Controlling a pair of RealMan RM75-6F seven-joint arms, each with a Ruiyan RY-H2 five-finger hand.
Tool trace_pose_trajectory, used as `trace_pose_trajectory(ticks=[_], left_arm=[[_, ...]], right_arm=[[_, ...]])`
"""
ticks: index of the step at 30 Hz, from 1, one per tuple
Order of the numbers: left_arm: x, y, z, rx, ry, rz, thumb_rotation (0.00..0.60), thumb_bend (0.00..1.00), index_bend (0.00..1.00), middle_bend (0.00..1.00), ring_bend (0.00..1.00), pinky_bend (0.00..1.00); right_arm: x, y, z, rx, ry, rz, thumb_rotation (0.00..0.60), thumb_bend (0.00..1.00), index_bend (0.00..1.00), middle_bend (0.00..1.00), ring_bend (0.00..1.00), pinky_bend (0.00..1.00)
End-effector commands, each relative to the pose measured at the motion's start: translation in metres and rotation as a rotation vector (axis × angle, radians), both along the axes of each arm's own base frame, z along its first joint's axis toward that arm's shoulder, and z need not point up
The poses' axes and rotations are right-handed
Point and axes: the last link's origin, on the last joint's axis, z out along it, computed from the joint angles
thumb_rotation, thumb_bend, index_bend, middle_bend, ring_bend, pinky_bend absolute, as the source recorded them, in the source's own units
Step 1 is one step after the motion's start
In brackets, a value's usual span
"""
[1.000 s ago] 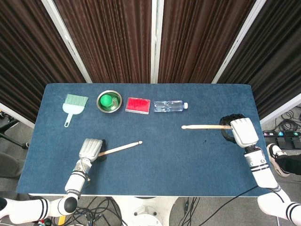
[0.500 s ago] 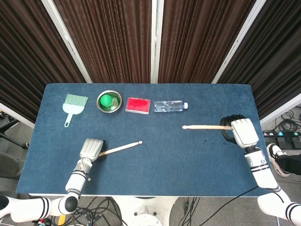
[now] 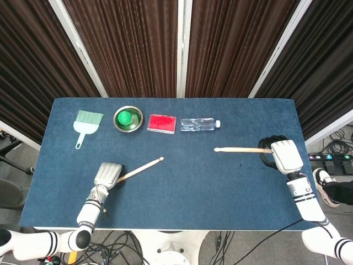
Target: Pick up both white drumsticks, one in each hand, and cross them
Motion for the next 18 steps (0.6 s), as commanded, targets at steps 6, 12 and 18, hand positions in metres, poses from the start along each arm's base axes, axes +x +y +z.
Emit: trace_pose_trajectory(ticks=[6,12,18], left_arm=[[-0.003,0.008,0.02,0.04,-0.175,-0.043,0.6,0.45,0.61,0.67,0.64,0.7],[-0.007,0.016,0.036,0.082,-0.32,-0.109,0.6,0.46,0.62,0.7,0.66,0.72],[0.013,0.027,0.039,0.075,-0.479,-0.213,0.6,0.46,0.62,0.7,0.66,0.72]], right_arm=[[-0.009,0.014,-0.003,0.002,-0.066,-0.045,0.6,0.77,0.7,0.63,0.39,0.4],[-0.008,0.036,-0.025,0.074,-0.205,-0.077,0.6,0.78,0.7,0.64,0.4,0.4],[0.022,0.045,-0.057,0.196,-0.407,-0.058,0.6,0.8,0.71,0.65,0.41,0.4]])
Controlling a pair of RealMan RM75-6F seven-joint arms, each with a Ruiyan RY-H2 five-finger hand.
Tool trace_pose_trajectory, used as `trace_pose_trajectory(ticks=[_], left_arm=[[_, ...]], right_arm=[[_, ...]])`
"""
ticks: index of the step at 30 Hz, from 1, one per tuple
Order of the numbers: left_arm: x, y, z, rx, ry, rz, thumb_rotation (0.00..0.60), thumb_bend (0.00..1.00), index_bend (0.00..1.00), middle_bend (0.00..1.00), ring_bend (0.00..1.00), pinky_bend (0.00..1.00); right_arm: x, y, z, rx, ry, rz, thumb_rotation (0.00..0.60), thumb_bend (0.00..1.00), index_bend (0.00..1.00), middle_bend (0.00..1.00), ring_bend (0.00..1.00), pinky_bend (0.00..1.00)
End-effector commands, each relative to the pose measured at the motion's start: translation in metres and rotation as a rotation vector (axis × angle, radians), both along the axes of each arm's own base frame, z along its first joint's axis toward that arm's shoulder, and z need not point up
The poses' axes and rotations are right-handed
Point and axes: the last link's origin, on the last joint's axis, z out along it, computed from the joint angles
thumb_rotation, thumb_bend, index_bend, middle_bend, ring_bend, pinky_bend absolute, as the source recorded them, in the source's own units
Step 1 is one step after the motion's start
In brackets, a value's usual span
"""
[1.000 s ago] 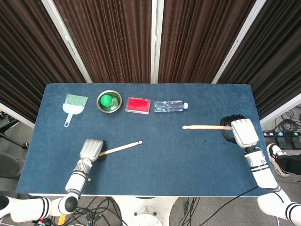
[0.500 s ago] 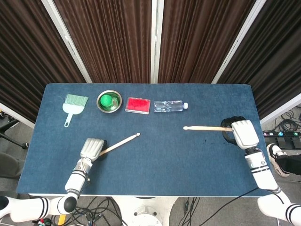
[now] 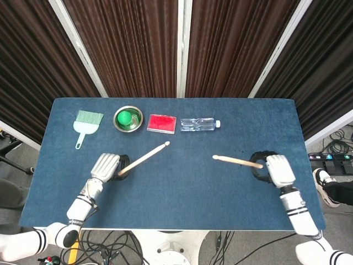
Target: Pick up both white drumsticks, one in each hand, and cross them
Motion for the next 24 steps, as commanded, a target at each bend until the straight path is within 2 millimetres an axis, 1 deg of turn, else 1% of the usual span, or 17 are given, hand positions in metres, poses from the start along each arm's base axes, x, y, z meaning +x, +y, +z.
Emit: trace_pose_trajectory(ticks=[1,5,9,14,20,24], left_arm=[[0.015,0.01,0.006,0.014,-0.112,-0.111,0.6,0.46,0.62,0.7,0.66,0.72],[0.035,0.015,0.003,0.017,-0.204,-0.196,0.6,0.46,0.62,0.7,0.66,0.72],[0.051,0.017,-0.003,0.006,-0.249,-0.252,0.6,0.46,0.62,0.7,0.66,0.72],[0.064,0.018,-0.01,-0.013,-0.276,-0.294,0.6,0.46,0.62,0.7,0.65,0.72],[0.075,0.017,-0.016,-0.001,-0.293,-0.342,0.6,0.46,0.62,0.7,0.65,0.72],[0.076,0.017,-0.016,-0.004,-0.301,-0.355,0.6,0.46,0.62,0.7,0.65,0.72]], right_arm=[[0.025,0.006,-0.025,0.077,-0.114,0.028,0.6,0.8,0.71,0.65,0.41,0.4],[0.053,0.008,-0.043,0.126,-0.204,0.058,0.6,0.8,0.72,0.65,0.41,0.4],[0.077,0.009,-0.058,0.153,-0.267,0.077,0.6,0.8,0.74,0.66,0.42,0.4],[0.099,0.009,-0.075,0.176,-0.299,0.086,0.6,0.79,0.74,0.66,0.43,0.4],[0.119,0.009,-0.091,0.188,-0.337,0.077,0.6,0.79,0.75,0.67,0.43,0.4],[0.123,0.008,-0.095,0.174,-0.358,0.053,0.6,0.79,0.75,0.67,0.43,0.4]])
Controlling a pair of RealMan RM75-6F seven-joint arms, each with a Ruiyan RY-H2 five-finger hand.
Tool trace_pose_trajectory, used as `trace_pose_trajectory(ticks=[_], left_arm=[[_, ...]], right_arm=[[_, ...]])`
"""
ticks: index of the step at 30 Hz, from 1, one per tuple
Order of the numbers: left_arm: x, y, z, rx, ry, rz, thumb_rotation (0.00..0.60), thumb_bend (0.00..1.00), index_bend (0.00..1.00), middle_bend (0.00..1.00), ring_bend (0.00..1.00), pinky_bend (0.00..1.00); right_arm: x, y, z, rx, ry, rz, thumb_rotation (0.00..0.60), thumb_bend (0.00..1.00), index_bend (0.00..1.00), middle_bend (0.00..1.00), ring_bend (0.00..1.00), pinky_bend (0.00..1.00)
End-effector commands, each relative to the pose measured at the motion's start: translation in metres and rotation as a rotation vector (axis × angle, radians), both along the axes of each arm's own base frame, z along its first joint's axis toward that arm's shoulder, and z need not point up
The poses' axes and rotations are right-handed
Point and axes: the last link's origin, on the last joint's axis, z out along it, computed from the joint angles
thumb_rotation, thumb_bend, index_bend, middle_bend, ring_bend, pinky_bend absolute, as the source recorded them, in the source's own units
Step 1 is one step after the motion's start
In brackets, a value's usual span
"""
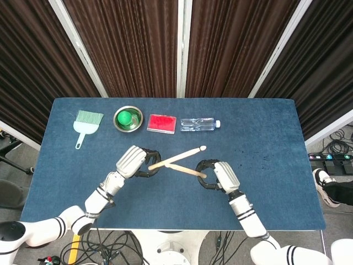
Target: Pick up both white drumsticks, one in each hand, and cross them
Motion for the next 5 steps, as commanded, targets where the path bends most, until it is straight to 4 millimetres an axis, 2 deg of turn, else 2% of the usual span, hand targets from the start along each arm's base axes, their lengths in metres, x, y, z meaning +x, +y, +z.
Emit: trace_pose_trajectory(ticks=[1,5], left_arm=[[0.0005,-0.0002,0.0,-0.001,-0.005,-0.011,0.6,0.46,0.62,0.7,0.65,0.72],[0.0011,-0.0006,-0.0012,0.0,-0.001,-0.027,0.6,0.46,0.62,0.7,0.65,0.72]], right_arm=[[0.0033,-0.0015,-0.0022,-0.005,-0.016,-0.022,0.6,0.79,0.75,0.67,0.43,0.4],[0.0078,-0.0032,-0.0063,-0.006,-0.024,-0.041,0.6,0.79,0.76,0.67,0.43,0.4]])
